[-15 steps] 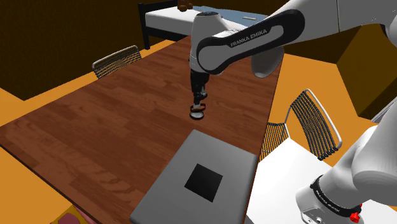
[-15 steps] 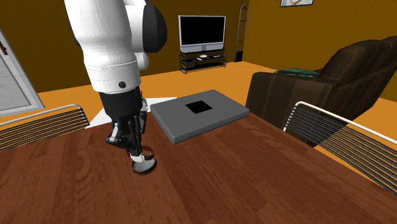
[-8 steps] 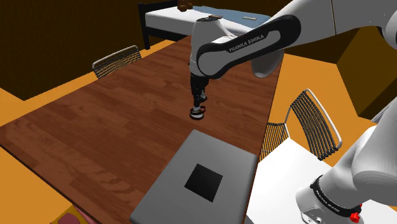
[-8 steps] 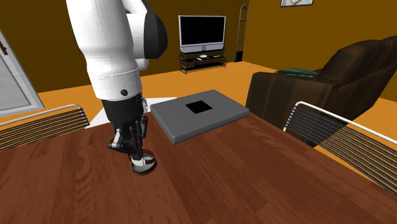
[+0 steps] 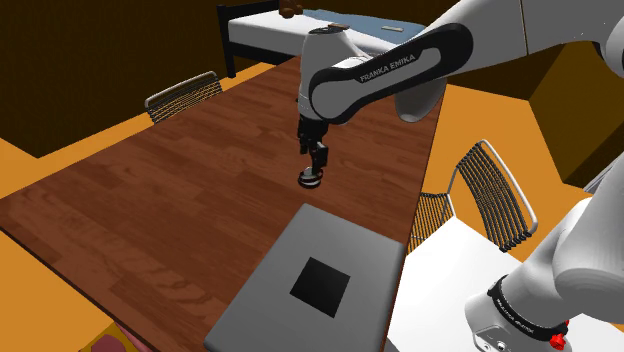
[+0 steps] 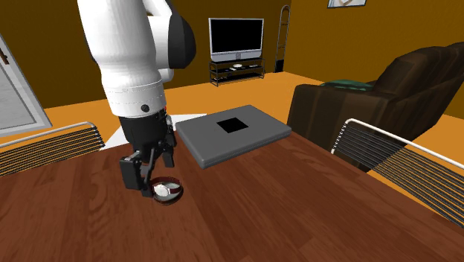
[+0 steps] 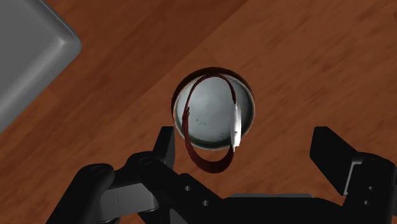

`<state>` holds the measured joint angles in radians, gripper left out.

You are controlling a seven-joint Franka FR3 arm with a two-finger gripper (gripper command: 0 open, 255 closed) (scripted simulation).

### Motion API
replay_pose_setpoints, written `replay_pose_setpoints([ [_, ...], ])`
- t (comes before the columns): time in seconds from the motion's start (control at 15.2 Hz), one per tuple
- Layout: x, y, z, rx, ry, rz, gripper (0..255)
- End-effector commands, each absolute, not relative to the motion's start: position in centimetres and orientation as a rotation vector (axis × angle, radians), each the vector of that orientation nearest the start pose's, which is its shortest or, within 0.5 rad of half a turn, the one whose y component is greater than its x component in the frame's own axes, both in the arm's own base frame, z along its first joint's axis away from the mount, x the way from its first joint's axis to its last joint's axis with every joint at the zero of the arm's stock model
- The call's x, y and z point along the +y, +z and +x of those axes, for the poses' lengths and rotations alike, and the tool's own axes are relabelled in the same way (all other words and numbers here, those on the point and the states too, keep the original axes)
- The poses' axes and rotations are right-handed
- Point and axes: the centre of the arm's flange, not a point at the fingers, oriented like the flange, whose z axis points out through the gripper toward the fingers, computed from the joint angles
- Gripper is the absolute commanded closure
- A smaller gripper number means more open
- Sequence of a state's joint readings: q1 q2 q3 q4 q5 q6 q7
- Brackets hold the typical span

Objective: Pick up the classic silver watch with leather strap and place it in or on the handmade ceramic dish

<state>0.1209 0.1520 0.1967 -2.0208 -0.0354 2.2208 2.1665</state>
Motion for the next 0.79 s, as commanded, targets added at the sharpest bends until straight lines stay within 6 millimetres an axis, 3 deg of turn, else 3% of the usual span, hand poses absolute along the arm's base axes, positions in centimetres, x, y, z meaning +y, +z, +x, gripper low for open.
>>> replay_pose_setpoints([
  [0.0, 17.9, 39.6, 55.7, 2.452, -0.025, -1.884, 0],
  [0.2, 17.8, 43.2, 55.5, 2.452, -0.025, -1.884, 0],
  [0.73, 17.8, 43.2, 55.5, 2.452, -0.025, -1.884, 0],
])
